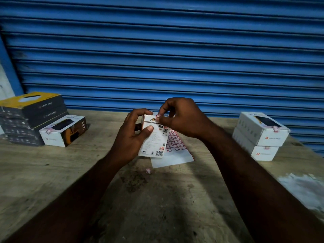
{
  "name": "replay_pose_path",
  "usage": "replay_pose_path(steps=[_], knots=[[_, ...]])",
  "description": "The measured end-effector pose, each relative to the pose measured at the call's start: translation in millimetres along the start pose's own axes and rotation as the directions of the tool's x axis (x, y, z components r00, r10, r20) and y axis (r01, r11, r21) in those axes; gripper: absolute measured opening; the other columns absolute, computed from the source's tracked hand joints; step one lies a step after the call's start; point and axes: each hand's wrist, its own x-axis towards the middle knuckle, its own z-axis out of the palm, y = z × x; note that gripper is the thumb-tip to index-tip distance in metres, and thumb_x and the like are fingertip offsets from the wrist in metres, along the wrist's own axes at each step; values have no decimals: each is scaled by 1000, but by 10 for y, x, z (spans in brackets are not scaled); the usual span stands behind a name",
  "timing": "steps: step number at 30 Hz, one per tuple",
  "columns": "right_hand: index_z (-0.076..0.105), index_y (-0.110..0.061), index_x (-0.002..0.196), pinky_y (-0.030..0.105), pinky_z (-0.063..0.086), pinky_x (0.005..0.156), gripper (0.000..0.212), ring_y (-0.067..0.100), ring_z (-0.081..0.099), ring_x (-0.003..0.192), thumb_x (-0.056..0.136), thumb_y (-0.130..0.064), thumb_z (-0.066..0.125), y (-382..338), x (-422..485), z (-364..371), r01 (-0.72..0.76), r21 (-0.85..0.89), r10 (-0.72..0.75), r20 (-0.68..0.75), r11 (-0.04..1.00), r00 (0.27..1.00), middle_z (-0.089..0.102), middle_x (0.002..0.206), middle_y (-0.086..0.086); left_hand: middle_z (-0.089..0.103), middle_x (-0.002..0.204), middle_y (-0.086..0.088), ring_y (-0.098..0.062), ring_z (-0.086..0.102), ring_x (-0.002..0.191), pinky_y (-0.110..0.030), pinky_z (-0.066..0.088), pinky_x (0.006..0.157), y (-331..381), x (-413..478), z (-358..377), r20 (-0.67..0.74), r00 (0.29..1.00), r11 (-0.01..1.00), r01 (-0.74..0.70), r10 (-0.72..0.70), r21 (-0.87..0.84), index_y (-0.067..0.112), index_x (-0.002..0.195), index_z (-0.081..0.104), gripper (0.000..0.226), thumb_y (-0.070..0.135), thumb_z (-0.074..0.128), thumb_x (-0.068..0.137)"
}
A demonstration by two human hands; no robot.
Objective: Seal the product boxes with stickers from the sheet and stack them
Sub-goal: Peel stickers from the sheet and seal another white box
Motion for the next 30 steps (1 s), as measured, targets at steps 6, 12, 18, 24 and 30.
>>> replay_pose_path(steps=[6,12,18,24,30], knots=[[70,-23,81,2,36,58,5,-16,53,65,84,-23,74,3,-14,28,-38,118,43,-43,992,998,61,73,-20,54,133,2,-2,66,100,-21,56,70,28,-2,25,-15,1000,999,7,-7,-40,31,117,52,36,4,61,96],[71,-24,82,14,38,61,6,-3,55,68,82,-27,76,29,-4,154,-93,251,126,-119,964,985,67,77,-15,54,132,7,-3,66,101,-21,56,72,32,4,29,-46,999,998,-12,8,-69,26,118,52,36,0,61,95],[71,-20,85,14,37,61,8,-3,52,67,82,-24,77,51,-6,171,-113,306,155,-117,945,981,61,74,-17,52,134,6,-8,65,105,-28,59,78,-15,14,18,-49,998,999,-26,25,-18,27,120,52,37,2,62,95],[66,-21,100,17,43,70,24,-5,54,73,80,-21,78,74,-13,191,-76,349,119,-104,934,987,70,92,-10,52,134,10,-12,64,110,-26,56,84,-37,34,-9,-52,998,999,-36,36,-6,32,117,54,34,15,64,89],[60,-21,109,15,41,71,42,-11,53,73,74,-13,82,147,-23,179,-90,338,108,-33,937,994,69,97,-8,53,134,6,-9,65,106,-22,55,78,-23,13,12,-30,1000,999,-11,10,-39,32,117,53,35,12,64,90]])
